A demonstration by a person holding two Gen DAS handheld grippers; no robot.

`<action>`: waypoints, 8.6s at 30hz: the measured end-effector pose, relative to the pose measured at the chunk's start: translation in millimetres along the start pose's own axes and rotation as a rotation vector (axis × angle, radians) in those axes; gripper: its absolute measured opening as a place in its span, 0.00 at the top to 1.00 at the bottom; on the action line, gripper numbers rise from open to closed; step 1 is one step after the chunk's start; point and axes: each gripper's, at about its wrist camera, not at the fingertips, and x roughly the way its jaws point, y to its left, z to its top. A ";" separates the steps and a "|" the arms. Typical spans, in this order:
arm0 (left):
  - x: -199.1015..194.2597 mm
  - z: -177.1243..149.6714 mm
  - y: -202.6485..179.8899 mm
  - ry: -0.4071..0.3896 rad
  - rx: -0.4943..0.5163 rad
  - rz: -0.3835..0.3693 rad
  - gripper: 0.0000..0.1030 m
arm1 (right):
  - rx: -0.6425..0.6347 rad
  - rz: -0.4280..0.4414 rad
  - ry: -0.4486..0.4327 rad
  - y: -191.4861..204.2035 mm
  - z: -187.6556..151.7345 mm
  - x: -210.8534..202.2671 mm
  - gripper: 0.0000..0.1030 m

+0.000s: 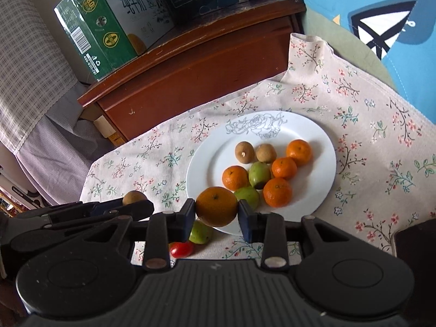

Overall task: Organize fruits
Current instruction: 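Carry the held tangerine and kiwi over the white plate, then lower the tangerine and kiwi onto the plate and open both grippers, then withdraw both grippers toward the red tomatoes and green fruits, then close the right gripper on a red tomato while the left gripper grasps a green fruit, then carry the held tomato and green fruit over the white plate, then set the tomato and green fruit on the plate and open both grippers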

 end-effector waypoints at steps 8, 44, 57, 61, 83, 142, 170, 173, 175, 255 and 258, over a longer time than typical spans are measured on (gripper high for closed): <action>6.4 10.7 -3.2 -0.018 -0.018 -0.032 0.77 | -0.014 -0.010 -0.052 -5.7 16.6 0.1 0.67; 70.8 19.6 -19.2 0.018 -0.039 -0.073 0.77 | -0.004 -0.097 -0.064 -53.6 63.7 77.0 0.67; 51.9 32.7 -14.9 -0.034 -0.067 -0.034 0.54 | 0.010 -0.089 -0.077 -51.9 66.2 74.2 0.64; 42.1 37.2 -9.3 -0.035 -0.071 -0.001 0.47 | 0.000 -0.077 -0.077 -45.9 64.5 68.5 0.64; -19.9 21.7 20.3 -0.008 -0.032 0.167 0.26 | -0.044 0.001 -0.007 -7.8 12.1 31.6 0.64; 10.3 -28.9 6.9 0.142 -0.038 0.119 0.25 | -0.045 -0.094 0.111 8.2 -59.5 15.4 0.72; 37.1 -41.9 -16.2 0.133 0.041 0.051 0.77 | 0.052 -0.101 0.094 -5.5 -54.5 13.9 0.72; 34.1 -41.0 -16.4 0.130 0.035 0.050 0.78 | 0.056 -0.098 0.091 -5.7 -53.9 13.5 0.72; 30.5 -39.3 -17.7 0.119 0.041 0.049 0.78 | 0.056 -0.093 0.087 -5.6 -53.0 12.7 0.72; 11.5 34.1 -4.6 -0.060 -0.075 0.052 0.31 | -0.034 -0.054 -0.113 -27.1 54.0 49.5 0.68; 1.1 31.8 -1.8 -0.053 -0.071 0.073 0.28 | -0.023 -0.049 -0.106 -24.8 47.5 41.4 0.66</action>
